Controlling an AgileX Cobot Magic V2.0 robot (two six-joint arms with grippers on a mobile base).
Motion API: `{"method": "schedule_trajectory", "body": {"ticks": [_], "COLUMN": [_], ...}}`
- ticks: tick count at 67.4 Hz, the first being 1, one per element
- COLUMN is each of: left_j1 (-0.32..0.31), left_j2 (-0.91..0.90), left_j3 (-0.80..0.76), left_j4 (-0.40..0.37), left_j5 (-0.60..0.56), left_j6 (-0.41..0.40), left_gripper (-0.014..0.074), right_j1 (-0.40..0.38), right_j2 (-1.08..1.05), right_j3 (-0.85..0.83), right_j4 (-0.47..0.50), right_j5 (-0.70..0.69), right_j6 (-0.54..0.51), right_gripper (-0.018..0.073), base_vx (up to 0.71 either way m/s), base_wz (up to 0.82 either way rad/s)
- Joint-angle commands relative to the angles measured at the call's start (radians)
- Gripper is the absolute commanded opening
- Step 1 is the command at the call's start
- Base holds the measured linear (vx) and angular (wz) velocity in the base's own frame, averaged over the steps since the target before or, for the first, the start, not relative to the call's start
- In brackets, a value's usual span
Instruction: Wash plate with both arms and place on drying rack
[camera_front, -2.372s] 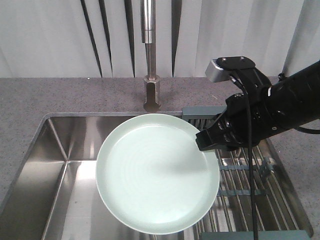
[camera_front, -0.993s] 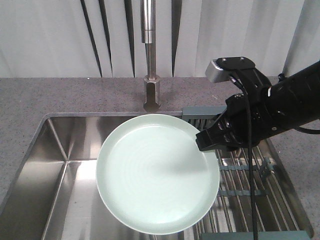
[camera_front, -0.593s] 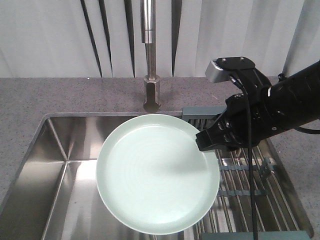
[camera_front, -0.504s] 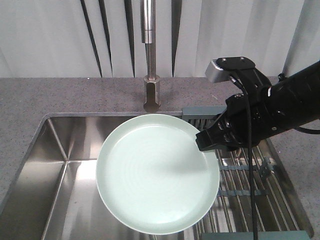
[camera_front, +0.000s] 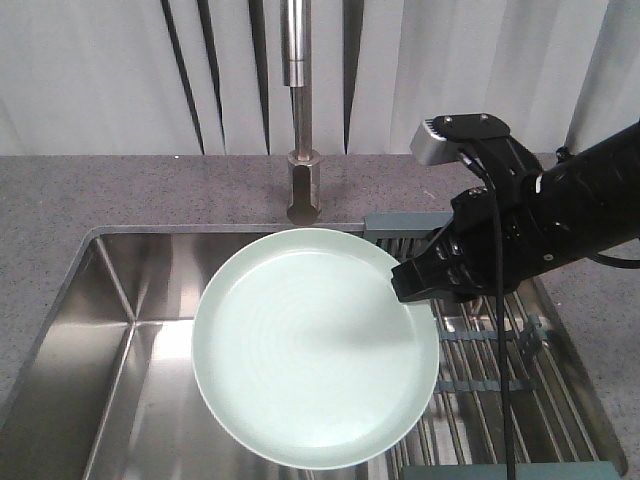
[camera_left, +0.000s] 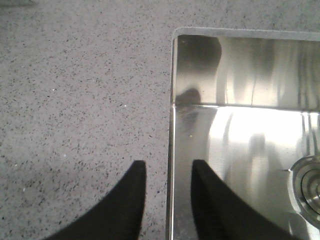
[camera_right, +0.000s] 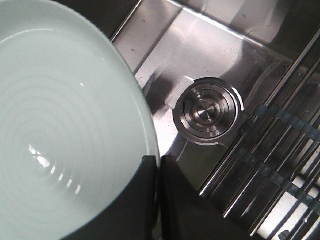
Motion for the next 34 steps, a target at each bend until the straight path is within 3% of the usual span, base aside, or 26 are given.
{"method": "schedule_trajectory", "body": {"ticks": [1, 9, 14, 18, 34], "left_j1": [0.002, 0.001, 0.001, 0.001, 0.001], "left_j2": [0.046, 0.121, 0.160, 0.198, 0.329], "left_j3": [-0.081, -0.161, -0.204, -0.231, -0.305], "left_j4": [-0.013, -0.038, -0.077, -0.125, -0.419], "left_j5": [-0.043, 0.015, 0.043, 0.054, 0.056], "left_j6": [0.022, 0.065, 0.134, 0.202, 0.628], "left_gripper": [0.0437, 0.0620, 0.0677, 0.0691, 0.0647], "right_j1": [-0.003, -0.003, -0.003, -0.003, -0.003], "right_j2": [-0.030, -0.030, -0.030, -0.030, -0.030], "right_j3": [-0.030, -0.030, -0.030, -0.030, -0.030], "right_j4": [0.036, 0.036, 0.036, 0.036, 0.036], "right_j5": [-0.033, -0.033, -0.033, -0.033, -0.033], "right_j6": [-0.007, -0.007, -0.007, -0.007, -0.007], "right_gripper": [-0.0001, -0.0001, -0.0001, -0.0001, -0.0001], "base_vx": [0.00, 0.00, 0.00, 0.00, 0.00], "base_wz": [0.00, 0.00, 0.00, 0.00, 0.00]}}
